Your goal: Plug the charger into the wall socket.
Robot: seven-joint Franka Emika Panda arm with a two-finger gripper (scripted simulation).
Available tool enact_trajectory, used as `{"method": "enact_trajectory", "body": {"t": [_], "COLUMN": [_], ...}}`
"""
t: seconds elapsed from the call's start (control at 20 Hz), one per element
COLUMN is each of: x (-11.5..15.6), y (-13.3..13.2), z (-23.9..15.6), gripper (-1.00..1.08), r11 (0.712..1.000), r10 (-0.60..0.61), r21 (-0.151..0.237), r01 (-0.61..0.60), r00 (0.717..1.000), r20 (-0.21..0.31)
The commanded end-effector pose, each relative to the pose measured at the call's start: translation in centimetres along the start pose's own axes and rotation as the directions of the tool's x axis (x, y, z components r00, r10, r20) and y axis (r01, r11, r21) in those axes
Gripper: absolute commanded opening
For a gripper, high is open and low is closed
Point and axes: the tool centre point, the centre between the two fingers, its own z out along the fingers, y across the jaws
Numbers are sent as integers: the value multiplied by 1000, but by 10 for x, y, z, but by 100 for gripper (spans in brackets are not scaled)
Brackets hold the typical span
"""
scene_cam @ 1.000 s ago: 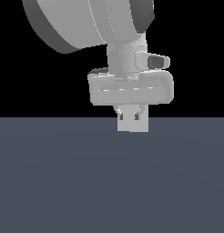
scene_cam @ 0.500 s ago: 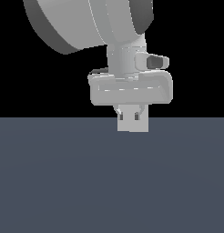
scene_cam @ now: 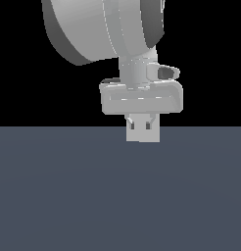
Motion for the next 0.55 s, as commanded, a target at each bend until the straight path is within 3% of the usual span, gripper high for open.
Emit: {"method": "enact_trajectory", "body": {"t": [0.0,0.5], "x": [9,21], "y": [0,0], "z": [3,9], "gripper": [-100,-100], "r11": [1000,1000], "r10": [0,1], "r21": [0,0], "r01": [0,-1], "r00": [1000,1000], "r20": [0,0]}}
